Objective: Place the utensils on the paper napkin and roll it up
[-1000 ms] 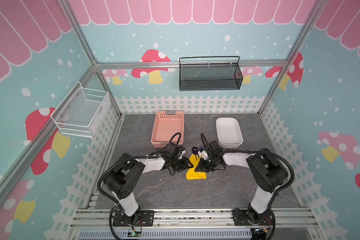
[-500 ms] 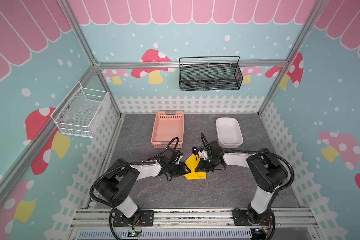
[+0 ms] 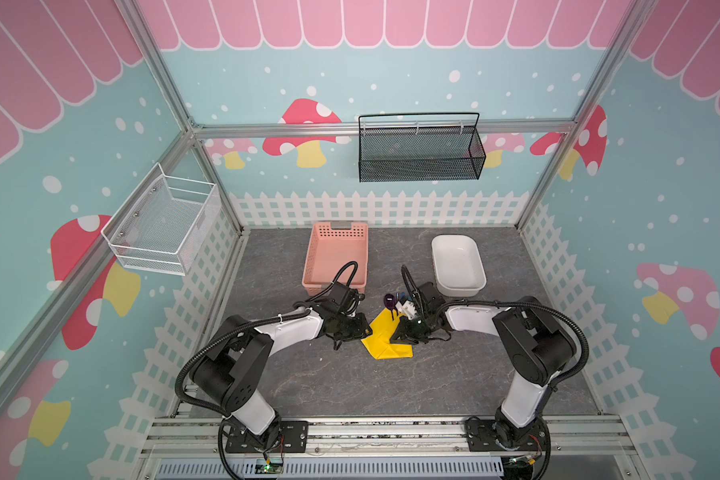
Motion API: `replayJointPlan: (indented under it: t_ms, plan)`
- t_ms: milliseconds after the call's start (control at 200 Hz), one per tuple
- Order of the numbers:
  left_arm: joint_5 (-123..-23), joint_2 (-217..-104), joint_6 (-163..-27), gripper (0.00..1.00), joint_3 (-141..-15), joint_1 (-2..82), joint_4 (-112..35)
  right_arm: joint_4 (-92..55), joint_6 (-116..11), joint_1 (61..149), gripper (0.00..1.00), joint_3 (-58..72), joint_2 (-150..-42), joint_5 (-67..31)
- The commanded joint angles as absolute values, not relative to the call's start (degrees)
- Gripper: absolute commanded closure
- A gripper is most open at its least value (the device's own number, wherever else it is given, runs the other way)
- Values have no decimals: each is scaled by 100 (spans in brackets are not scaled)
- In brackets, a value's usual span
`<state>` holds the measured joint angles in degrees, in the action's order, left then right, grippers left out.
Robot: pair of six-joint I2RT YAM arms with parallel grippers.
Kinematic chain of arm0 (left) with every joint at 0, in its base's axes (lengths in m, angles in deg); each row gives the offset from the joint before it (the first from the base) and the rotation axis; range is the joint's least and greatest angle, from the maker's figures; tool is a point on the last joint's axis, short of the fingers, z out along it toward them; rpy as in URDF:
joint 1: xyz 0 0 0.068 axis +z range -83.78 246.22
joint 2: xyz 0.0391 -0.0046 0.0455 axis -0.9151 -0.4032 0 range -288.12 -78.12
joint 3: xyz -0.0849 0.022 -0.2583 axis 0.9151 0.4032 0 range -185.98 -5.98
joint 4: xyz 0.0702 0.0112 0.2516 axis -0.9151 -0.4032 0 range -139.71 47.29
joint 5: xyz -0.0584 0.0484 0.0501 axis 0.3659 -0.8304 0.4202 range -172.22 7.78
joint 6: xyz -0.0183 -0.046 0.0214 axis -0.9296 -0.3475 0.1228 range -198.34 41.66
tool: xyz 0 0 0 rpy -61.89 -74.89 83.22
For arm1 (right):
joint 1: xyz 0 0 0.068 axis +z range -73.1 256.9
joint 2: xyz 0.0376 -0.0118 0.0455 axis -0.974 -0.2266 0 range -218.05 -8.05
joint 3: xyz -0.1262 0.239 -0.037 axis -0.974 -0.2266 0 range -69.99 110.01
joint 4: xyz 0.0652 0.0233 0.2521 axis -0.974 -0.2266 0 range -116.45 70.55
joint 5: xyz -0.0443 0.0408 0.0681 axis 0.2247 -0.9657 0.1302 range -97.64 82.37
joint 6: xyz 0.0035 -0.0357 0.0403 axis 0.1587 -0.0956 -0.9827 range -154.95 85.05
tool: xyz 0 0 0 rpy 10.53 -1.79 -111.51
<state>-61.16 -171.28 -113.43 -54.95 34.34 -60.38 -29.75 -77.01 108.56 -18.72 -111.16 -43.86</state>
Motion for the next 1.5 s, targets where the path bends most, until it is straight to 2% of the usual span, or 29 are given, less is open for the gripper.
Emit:
replayJointPlan:
  t_ms: [0,110,265,510,1126,1496]
  plan:
    - [-6342,-16940,-11035,70,-5629,3450,-6531,-3299,-7698,10892,88,-2026,-11150,-4032]
    - [-6313,-16869,-11044,79,-5626,3452,-6578,-3287,-7713,10898,88,-2059,-11136,-4033]
    - [-6162,-16855,-11112,84,-5627,3439,-6574,-3281,-7711,10893,89,-2082,-11123,-4024]
    - [-6039,-16919,-11266,96,-5816,3326,-6549,-3270,-7707,10898,89,-2083,-11132,-4033]
    - [-5481,-18200,-11938,98,-6771,2764,-5946,-3201,-7737,10907,90,-2094,-11135,-4086]
    - [-5506,-18774,-11915,98,-6953,2730,-6275,-3124,-7790,10921,90,-2085,-11016,-4176]
